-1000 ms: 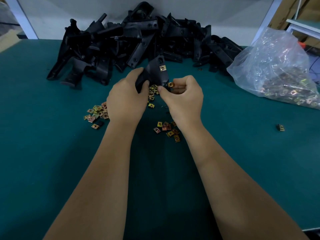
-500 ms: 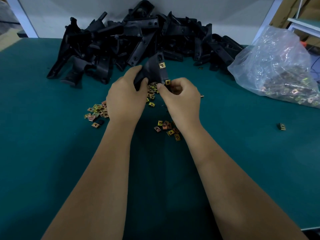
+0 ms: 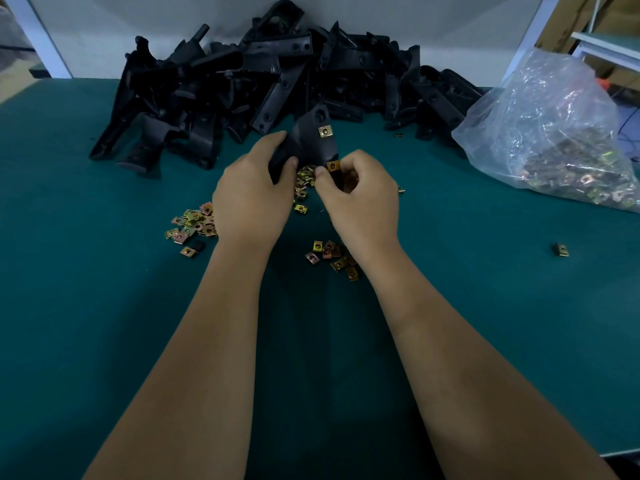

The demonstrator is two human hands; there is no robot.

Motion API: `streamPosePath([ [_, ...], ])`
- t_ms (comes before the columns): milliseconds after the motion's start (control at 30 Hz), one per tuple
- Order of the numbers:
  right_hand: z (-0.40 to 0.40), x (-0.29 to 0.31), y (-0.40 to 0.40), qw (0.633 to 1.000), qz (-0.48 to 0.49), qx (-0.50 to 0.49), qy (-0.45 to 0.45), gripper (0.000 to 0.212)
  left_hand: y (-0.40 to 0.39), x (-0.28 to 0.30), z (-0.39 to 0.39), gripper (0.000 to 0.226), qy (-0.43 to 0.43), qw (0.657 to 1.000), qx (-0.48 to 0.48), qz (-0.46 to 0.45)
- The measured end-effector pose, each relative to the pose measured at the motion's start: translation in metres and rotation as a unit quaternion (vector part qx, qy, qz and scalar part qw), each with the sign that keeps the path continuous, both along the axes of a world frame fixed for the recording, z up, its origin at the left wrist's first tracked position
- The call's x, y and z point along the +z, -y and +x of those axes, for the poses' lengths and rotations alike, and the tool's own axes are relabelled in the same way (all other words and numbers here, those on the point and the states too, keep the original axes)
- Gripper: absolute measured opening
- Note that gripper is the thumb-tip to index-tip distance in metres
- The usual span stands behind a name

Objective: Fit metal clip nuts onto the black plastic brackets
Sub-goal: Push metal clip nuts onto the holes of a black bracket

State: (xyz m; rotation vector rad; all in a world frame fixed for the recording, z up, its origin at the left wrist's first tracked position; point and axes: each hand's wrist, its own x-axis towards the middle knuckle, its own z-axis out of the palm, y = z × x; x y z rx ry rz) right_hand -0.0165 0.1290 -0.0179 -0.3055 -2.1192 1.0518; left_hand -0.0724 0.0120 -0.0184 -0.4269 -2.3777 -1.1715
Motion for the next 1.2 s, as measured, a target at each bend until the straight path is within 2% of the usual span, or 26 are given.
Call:
streamPosePath([
  [133,0.0,0.001,-0.003,1.0,-0.02,-0.013,0.015,0.029,-0.001,0.002,0.003,0.039,-0.007,0.999,-0.034,-0.021],
  [233,0.001,0.003,-0.005,0.999,-0.021,-0.025,-0.001,0.021,-0.002,0.003,0.006,0.037,-0.016,0.996,-0.078,-0.049],
  [600,0.003,0.007,-0.004,0.998,-0.058,-0.002,0.002,0.017,-0.001,0.004,0.007,0.035,0.0,0.996,-0.08,-0.028],
  [667,0.004,0.008,-0.003,0.996,-0.089,0.023,-0.01,0.018,-0.001,0.005,0.007,0.034,0.011,0.998,-0.067,0.003],
  [767,0.007,0.01,0.0,0.989,-0.132,0.038,-0.052,0.026,-0.002,0.008,0.002,0.028,0.046,0.989,-0.067,0.127],
  [833,0.009,0.012,0.003,0.984,-0.155,0.051,-0.066,0.023,-0.004,0.01,-0.001,0.018,0.09,0.966,-0.071,0.233],
  [900,0.01,0.011,0.003,0.985,-0.15,0.065,-0.055,0.022,-0.005,0.011,-0.002,0.011,0.158,0.927,-0.06,0.336],
  [1000,0.011,0.007,0.003,0.986,-0.133,0.099,-0.016,0.032,-0.005,0.011,-0.004,0.012,0.248,0.851,-0.058,0.458],
  [1067,0.011,0.007,0.005,0.984,-0.133,0.123,0.006,0.024,-0.004,0.011,-0.003,0.018,0.285,0.792,-0.087,0.533],
  [1133,0.009,0.007,0.005,0.981,-0.136,0.137,0.023,0.012,-0.002,0.01,-0.004,0.023,0.299,0.741,-0.109,0.591],
  [1200,0.006,0.008,0.004,0.977,-0.16,0.138,0.031,0.005,-0.001,0.009,-0.004,0.024,0.3,0.728,-0.124,0.604],
])
